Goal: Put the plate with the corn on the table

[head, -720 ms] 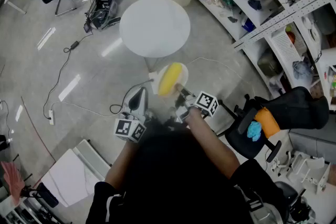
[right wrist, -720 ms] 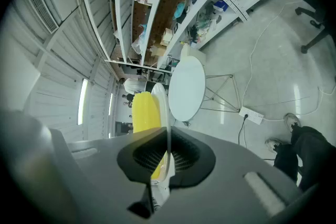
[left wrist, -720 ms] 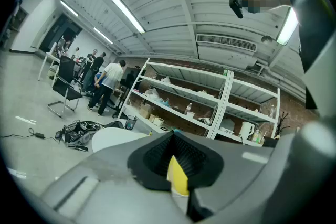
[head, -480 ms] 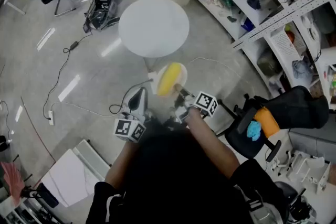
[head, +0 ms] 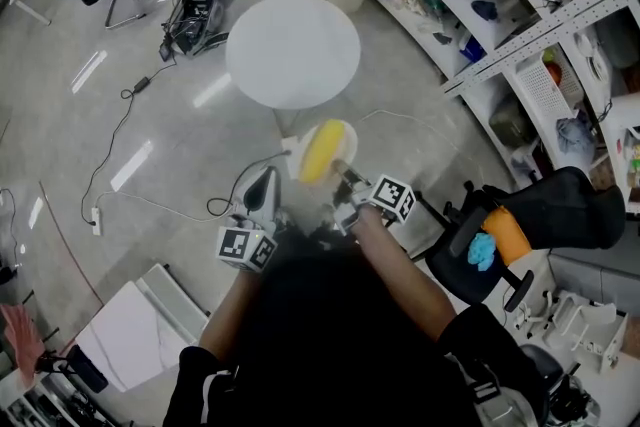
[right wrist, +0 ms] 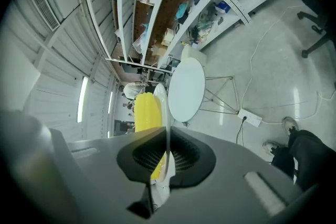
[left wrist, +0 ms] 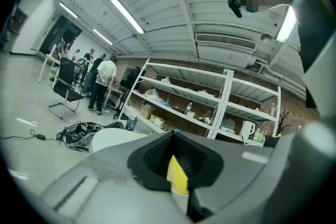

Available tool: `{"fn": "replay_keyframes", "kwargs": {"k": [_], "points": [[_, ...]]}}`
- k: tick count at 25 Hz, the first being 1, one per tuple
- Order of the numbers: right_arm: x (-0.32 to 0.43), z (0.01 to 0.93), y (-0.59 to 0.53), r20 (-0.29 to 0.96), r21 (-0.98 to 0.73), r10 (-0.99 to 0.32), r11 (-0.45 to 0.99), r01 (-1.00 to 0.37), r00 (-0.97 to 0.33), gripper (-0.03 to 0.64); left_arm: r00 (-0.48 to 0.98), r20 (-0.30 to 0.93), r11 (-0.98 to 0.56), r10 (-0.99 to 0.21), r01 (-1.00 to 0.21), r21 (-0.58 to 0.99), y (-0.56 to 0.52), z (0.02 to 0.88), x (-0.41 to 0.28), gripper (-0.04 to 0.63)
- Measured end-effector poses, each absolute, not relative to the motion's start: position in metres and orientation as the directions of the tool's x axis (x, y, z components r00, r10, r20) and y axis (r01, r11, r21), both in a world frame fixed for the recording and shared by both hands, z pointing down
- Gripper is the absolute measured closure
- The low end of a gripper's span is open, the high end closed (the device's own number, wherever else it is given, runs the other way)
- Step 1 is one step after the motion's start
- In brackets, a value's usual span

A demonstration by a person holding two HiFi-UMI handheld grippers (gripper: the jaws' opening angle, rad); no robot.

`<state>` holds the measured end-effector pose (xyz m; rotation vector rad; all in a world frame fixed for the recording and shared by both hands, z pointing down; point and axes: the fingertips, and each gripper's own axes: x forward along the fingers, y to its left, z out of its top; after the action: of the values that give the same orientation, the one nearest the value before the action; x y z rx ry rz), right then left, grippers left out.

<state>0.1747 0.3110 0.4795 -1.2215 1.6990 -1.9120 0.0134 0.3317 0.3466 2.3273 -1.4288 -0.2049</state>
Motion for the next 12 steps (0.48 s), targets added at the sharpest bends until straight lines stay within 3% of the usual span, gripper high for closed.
{"fn": "replay_keyframes", "kwargs": {"k": [12], "points": [[0.191,0.478,0.303,0.37,-0.927,-0.681,-0.223,-0.302,-0.632,0.591,0.389,0.079,-0.331,-0.918,-0.86,0.388,0.332,0.342,0.027,0.592]]}}
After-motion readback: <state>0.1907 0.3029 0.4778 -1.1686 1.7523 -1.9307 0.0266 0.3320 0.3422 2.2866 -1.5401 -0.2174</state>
